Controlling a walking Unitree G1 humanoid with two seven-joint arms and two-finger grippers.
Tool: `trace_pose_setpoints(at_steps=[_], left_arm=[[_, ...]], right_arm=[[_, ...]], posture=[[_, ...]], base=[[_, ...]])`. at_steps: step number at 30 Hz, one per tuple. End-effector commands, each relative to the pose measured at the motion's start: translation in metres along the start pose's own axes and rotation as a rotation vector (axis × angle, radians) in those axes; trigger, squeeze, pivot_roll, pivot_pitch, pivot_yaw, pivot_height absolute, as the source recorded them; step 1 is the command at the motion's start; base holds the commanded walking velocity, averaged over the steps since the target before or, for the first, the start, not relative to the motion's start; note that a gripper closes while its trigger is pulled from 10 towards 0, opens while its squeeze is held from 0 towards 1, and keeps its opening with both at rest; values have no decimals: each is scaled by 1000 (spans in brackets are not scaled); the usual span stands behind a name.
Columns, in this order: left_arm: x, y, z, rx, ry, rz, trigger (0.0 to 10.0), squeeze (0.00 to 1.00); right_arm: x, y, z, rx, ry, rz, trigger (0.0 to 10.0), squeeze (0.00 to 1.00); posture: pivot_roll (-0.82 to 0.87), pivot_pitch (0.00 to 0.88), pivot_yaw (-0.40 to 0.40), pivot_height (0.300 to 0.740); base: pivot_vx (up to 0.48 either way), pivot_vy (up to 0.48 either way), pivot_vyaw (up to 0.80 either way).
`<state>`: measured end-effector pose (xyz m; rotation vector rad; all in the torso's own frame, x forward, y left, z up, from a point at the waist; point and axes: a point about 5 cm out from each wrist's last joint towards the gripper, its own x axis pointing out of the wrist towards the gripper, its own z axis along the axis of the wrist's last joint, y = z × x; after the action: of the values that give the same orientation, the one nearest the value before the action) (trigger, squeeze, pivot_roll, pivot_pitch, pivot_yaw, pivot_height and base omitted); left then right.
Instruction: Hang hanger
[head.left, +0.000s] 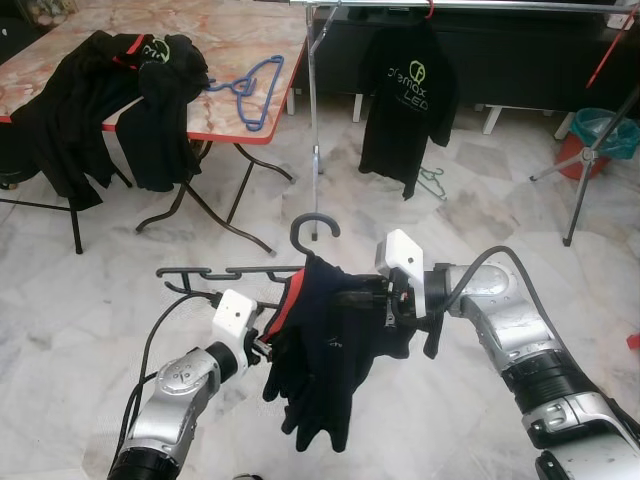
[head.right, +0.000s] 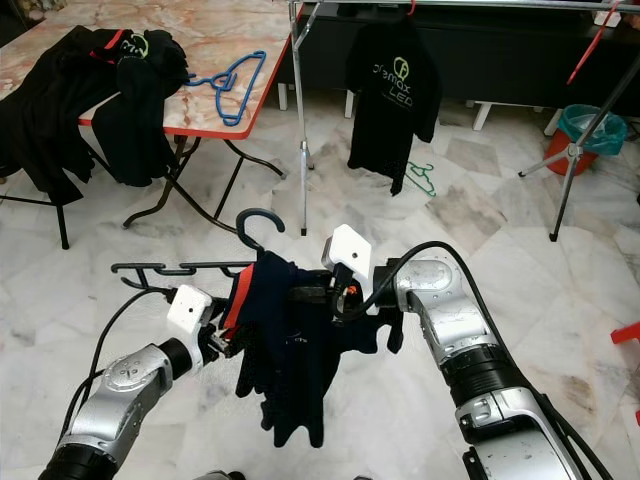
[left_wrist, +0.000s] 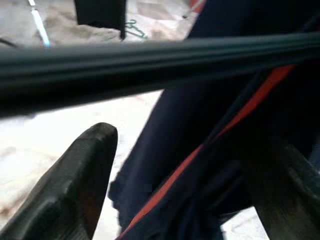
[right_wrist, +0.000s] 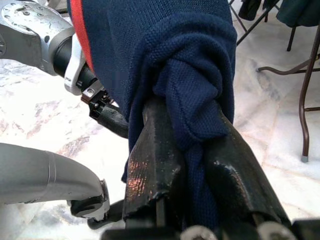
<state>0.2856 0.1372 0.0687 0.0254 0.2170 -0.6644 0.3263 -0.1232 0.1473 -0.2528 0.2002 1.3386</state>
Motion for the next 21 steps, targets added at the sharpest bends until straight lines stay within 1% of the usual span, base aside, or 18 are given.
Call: trace_pose_setpoints(at_steps=[1, 3, 4, 5, 6, 7, 12, 17, 21], left_arm=[[-2, -7, 2, -4, -6, -60, 9804, 0], [-3, -7, 0, -1, 7, -68, 10000, 0], [-3, -7, -1, 1, 16, -72, 8941, 0], [-3, -6, -1, 7, 17, -68, 549, 0], [-4, -6, -1, 11, 17, -65, 549, 0], [-4, -6, -2, 10, 20, -68, 0, 0], [-5, -6, -5, 9, 30, -79, 0, 0], [-9, -8, -8, -10, 41, -108, 0, 0], [-10, -10, -11, 7, 65, -114, 0, 0]], right_arm=[[0, 1, 8, -25, -26, 14, 10000, 0], [1, 2, 7, -25, -25, 17, 10000, 0], [1, 2, 7, -25, -24, 18, 10000, 0], [1, 2, 7, -24, -22, 17, 10000, 0], [1, 2, 7, -24, -21, 17, 10000, 0], [1, 2, 5, -23, -10, 13, 10000, 0], [1, 1, 1, -18, 2, 4, 10000, 0], [2, 2, 2, -8, -12, 3, 10000, 0], [4, 3, 3, -9, -16, 14, 10000, 0]], posture=[[12, 96, -26, 740], [14, 96, -27, 740], [14, 97, -27, 740], [14, 97, -27, 740], [14, 97, -27, 740], [13, 96, -27, 740], [16, 100, -27, 740], [15, 108, -27, 740], [20, 112, -27, 740]], base=[[0, 0, 0], [0, 0, 0], [0, 0, 0], [0, 0, 0], [0, 0, 0], [0, 0, 0], [0, 0, 0], [0, 0, 0], [0, 0, 0]])
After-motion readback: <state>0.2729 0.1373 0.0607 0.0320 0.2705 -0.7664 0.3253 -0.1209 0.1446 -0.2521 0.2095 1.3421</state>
